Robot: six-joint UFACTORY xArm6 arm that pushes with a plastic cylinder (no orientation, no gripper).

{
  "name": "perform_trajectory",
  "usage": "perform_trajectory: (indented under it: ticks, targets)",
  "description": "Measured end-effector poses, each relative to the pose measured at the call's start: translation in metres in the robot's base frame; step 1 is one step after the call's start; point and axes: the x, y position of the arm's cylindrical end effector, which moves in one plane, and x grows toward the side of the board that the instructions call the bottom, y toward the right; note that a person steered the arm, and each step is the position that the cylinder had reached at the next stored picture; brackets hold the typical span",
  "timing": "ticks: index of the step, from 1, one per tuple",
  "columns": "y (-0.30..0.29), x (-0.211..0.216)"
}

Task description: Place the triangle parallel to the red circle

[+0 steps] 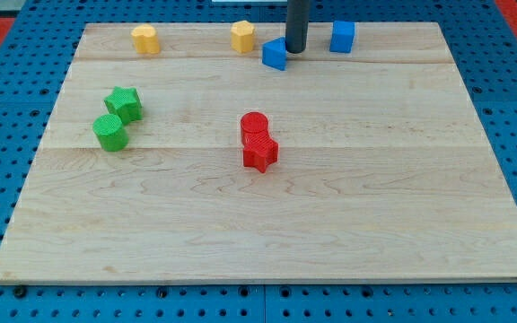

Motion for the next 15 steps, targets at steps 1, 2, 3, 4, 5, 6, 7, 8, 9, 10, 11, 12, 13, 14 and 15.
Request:
perform_trajectory:
  ticks: [1, 2, 3, 4, 5, 6, 7, 8, 9, 10, 11, 12, 13, 14, 15]
  targets:
    - [-0.017, 0.000]
    - [-0.063, 0.017]
    - [-0.074, 0.023]
    - [-0.043, 0.030]
    - [-0.046, 0.049]
    - [-0.067, 0.051]
    - [-0.068, 0.051]
    - [-0.068, 0.053]
    - [-0.049, 0.072]
    - [-0.075, 0.103]
    - [-0.080, 0.103]
    - [-0.080, 0.103]
    - [-0.073, 0.118]
    - [-0.113, 0.097]
    - [-0.151, 0.049]
